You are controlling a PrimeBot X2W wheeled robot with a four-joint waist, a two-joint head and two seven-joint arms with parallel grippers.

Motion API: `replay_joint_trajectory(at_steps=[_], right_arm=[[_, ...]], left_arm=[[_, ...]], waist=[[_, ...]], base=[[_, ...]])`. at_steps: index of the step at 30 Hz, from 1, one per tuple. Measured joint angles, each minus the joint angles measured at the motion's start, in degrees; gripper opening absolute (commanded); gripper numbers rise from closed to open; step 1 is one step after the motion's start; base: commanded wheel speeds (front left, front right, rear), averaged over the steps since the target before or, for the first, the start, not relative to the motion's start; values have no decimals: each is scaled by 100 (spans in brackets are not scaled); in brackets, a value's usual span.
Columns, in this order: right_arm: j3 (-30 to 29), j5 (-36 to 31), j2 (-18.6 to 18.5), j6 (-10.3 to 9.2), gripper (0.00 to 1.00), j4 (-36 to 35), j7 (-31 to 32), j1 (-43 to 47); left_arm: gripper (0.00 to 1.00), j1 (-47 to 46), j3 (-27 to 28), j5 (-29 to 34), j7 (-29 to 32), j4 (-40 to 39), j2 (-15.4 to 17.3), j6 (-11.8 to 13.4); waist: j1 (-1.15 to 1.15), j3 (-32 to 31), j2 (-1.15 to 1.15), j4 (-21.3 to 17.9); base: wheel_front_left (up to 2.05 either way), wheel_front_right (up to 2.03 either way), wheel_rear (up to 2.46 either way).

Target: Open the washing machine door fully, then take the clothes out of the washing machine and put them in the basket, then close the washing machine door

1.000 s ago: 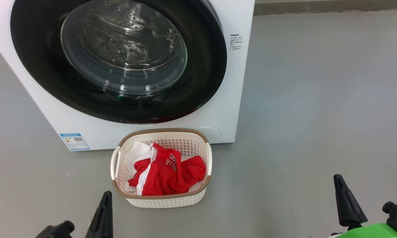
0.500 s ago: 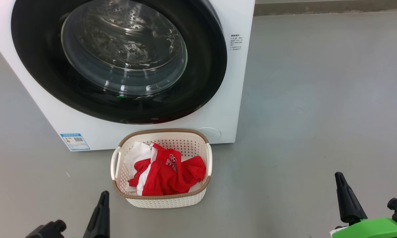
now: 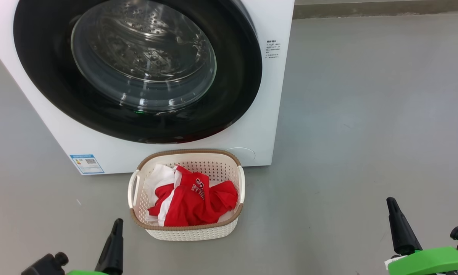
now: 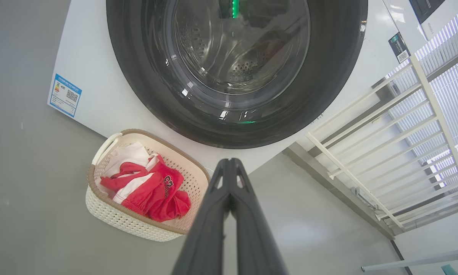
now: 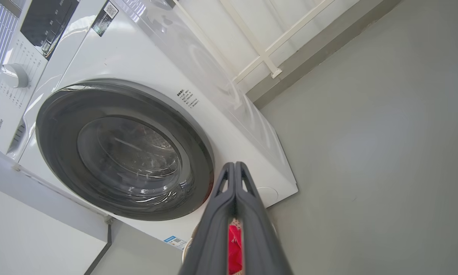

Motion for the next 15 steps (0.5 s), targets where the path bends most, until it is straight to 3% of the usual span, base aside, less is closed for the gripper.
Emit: replay_joint_trajectory(at_steps=[15], right_arm=[[-13,956,-30,-1,0,125,237,-151]], left_arm=[[0,-30,134,-975,249,93,1,-99]], waist=[[0,-10,0,5]], base=[[0,0,0]])
